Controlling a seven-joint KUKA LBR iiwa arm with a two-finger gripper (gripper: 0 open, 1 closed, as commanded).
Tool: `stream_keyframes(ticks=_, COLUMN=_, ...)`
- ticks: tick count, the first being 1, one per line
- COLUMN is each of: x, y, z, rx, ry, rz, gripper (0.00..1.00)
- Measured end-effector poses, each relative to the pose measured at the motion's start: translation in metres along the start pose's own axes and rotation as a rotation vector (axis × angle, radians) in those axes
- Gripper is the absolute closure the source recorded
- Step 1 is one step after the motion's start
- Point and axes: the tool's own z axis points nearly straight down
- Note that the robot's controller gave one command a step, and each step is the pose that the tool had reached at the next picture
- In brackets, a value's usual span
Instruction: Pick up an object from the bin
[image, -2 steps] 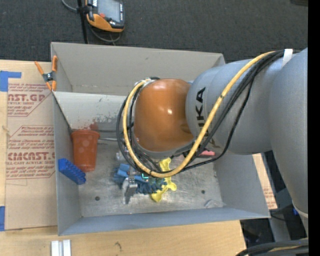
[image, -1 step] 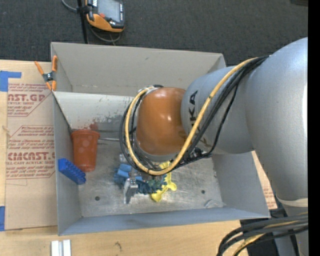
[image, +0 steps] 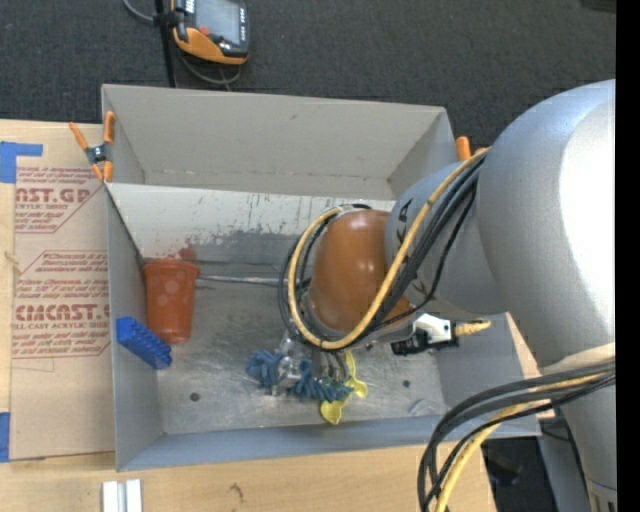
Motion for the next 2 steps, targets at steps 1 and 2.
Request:
stream_keyframes(ticks=1, x=0.000, y=0.000, z=0.000, rx=0.000, ry=0.000, rz=0.000, gripper=1.00)
stream_keyframes(ticks=2, x=0.002, y=-0.003, z=-0.222, rx=0.006, ry=0.013, rz=-0.172, gripper=1.00)
